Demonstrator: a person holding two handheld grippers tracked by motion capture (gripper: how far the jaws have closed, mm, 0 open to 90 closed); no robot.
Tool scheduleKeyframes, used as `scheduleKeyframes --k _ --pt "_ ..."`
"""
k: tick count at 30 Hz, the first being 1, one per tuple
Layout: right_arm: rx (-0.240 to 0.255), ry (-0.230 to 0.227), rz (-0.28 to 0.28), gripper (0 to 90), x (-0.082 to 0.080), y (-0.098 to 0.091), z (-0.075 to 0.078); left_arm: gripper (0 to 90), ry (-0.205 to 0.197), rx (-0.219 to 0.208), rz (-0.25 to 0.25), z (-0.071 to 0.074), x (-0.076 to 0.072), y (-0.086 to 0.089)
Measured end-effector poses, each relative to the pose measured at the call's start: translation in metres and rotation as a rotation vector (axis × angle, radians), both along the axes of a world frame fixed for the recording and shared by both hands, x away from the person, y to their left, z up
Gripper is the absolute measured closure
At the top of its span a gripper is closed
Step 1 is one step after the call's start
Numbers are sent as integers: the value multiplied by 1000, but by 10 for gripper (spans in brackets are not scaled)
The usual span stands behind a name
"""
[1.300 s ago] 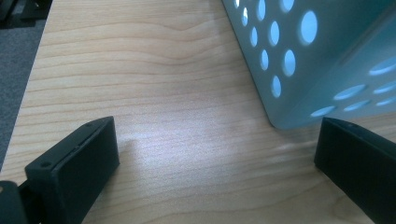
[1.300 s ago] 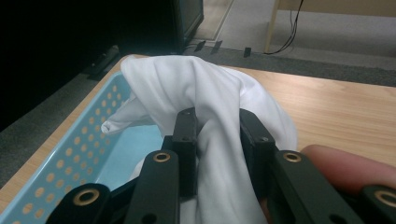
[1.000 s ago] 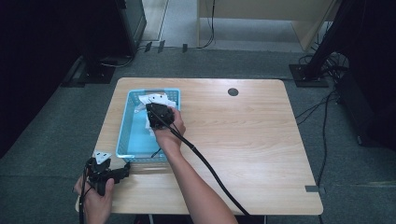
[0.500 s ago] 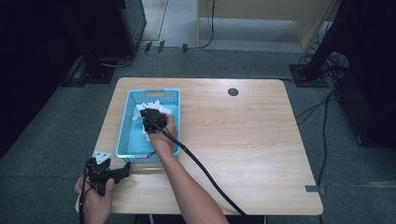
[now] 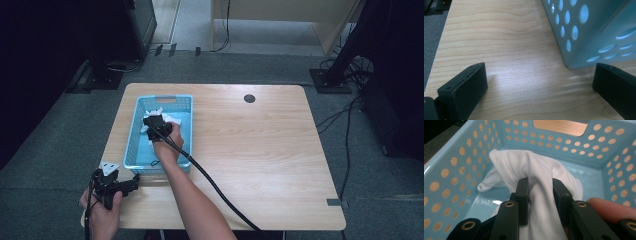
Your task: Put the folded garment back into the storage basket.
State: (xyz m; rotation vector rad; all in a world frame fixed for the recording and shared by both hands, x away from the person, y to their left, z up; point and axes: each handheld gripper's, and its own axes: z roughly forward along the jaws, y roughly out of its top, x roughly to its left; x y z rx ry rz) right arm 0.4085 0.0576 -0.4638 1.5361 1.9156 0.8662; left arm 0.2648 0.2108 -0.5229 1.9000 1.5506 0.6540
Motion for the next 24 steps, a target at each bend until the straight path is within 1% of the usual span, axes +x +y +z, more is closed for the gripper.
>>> scheduleKeyframes --k 3,4,6,9,14,15,16,18,19,21,24 --pt "-9 6 4 696 2 3 -2 0 0 0 0 0 0 0" --pt "-33 1 9 696 4 6 -3 0 0 -1 0 0 0 0" --pt "-40 8 10 695 5 7 -3 0 0 -1 1 0 0 0" --pt "-30 25 9 688 7 8 -4 0 0 -1 1 0 0 0" --pt "-39 65 26 667 8 11 -7 0 1 0 -1 0 0 0" --pt "-39 65 26 667 8 11 -7 0 1 0 -1 0 0 0" --pt "-38 105 37 658 9 11 -10 0 0 0 -1 0 0 0" --pt "-46 128 43 644 10 11 -13 0 -1 -1 1 0 0 0" --pt "-53 134 47 638 11 10 -15 0 -1 -2 1 0 0 0" --pt "-64 130 51 620 10 11 -15 0 -1 -1 1 0 0 0" --pt "-55 135 65 548 10 12 -15 0 -1 -2 1 0 0 0"
